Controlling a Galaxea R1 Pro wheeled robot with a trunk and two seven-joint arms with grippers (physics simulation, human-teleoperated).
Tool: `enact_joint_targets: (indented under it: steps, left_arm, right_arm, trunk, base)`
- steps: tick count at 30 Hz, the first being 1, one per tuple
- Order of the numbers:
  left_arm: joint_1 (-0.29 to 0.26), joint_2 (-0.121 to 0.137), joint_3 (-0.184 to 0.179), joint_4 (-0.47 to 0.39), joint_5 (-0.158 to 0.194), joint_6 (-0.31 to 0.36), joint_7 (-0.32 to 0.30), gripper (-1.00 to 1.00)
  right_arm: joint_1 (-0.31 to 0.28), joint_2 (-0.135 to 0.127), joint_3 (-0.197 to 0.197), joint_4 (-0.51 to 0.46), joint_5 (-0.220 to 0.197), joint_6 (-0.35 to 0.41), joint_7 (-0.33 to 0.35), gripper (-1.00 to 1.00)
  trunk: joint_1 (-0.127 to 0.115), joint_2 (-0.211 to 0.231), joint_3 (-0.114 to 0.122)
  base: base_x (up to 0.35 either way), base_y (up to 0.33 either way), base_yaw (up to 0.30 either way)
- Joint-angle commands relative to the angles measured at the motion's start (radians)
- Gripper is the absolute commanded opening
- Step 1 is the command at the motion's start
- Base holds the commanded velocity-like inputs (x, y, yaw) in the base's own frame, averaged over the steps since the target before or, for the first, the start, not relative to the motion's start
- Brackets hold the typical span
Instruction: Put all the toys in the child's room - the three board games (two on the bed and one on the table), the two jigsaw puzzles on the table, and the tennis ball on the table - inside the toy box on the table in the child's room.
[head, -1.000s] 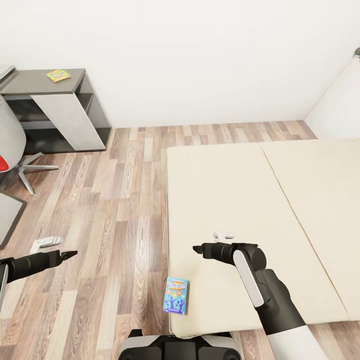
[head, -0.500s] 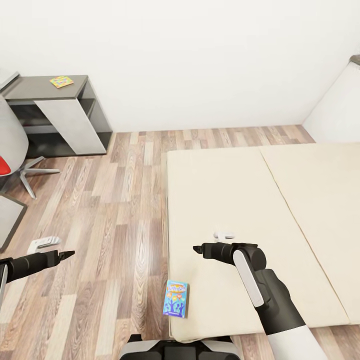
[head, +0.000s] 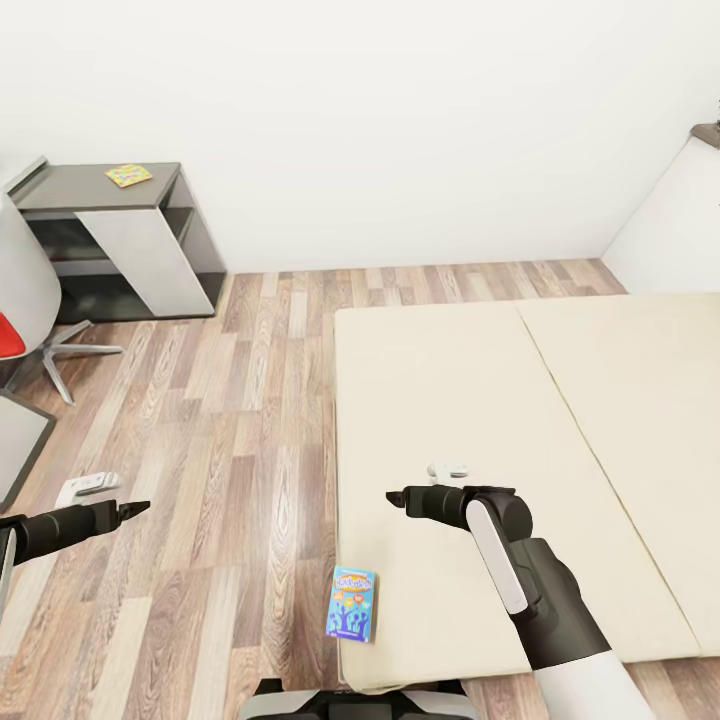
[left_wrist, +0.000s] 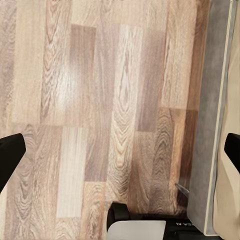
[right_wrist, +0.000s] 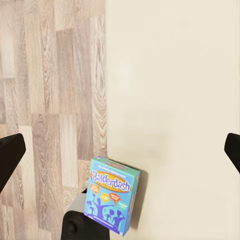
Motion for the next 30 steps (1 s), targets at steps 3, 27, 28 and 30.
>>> enact_joint_targets:
  steps: [3, 27, 28, 30]
  left_arm:
    - [-0.001, 0.0, 0.001, -0.001, -0.011, 0.004, -0.01, 1.0]
    - [-0.001, 0.0, 0.006, -0.002, -0.012, 0.004, -0.009, 1.0]
    - [-0.001, 0.0, 0.006, -0.002, -0.012, 0.004, -0.009, 1.0]
    - [-0.001, 0.0, 0.006, -0.003, -0.012, 0.004, -0.009, 1.0]
  right_arm:
    - [-0.001, 0.0, 0.0, -0.001, -0.003, 0.004, -0.002, 1.0]
    - [-0.001, 0.0, 0.001, 0.001, -0.004, 0.004, -0.002, 1.0]
    - [-0.001, 0.0, 0.002, 0.001, -0.004, 0.004, -0.002, 1.0]
    - [-0.001, 0.0, 0.002, 0.001, -0.004, 0.004, -0.002, 1.0]
  trunk:
    - [0.001, -0.002, 0.004]
    - [0.001, -0.002, 0.043]
    - [0.001, -0.002, 0.045]
    - [0.001, -0.002, 0.048]
  base:
    - [0.0, 0.0, 0.0]
    - [0.0, 0.0, 0.0]
    - [0.0, 0.0, 0.0]
    - [0.0, 0.0, 0.0]
